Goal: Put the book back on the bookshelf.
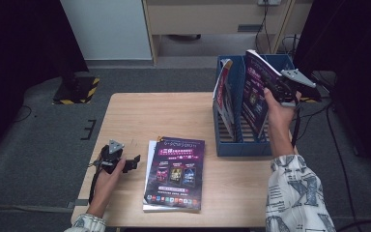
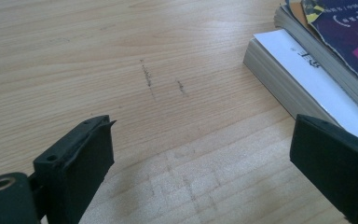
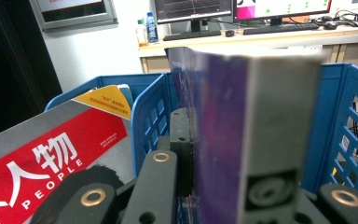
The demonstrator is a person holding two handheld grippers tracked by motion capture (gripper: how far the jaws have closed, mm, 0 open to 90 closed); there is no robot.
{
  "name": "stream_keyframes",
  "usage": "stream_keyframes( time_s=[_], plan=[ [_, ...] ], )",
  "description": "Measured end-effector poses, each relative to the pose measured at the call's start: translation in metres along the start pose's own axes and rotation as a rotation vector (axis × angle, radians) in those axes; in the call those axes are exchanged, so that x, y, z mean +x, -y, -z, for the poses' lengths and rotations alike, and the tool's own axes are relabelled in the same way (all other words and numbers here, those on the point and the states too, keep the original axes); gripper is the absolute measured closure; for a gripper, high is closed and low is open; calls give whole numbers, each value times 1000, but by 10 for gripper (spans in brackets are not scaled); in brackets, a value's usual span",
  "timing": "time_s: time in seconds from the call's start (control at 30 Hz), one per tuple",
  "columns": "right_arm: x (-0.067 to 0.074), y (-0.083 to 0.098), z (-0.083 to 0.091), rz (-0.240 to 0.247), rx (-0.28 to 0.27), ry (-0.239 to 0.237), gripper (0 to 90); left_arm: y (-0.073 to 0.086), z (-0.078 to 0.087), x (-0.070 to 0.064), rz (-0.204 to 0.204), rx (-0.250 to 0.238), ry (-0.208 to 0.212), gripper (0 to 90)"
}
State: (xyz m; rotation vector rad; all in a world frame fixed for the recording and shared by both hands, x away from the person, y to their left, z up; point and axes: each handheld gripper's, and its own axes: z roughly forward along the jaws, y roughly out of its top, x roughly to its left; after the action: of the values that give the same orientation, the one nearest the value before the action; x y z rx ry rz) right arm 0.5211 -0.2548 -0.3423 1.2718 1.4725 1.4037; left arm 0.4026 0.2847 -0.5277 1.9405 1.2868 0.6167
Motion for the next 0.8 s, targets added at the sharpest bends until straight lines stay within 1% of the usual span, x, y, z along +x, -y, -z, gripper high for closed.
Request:
stream_keyframes(
  time_s=[0.33,0.6,0.8],
  plan=[
    [-1,9,-5,-11,3,-8,822,0,0,0,-5,2,0,56],
    [0,14,-6,-13,-2,-4,821,0,0,-1,-7,-2,2,56],
    [1,15,-7,-4,-4,-5,821,0,0,-1,-6,-4,3,56]
  ],
)
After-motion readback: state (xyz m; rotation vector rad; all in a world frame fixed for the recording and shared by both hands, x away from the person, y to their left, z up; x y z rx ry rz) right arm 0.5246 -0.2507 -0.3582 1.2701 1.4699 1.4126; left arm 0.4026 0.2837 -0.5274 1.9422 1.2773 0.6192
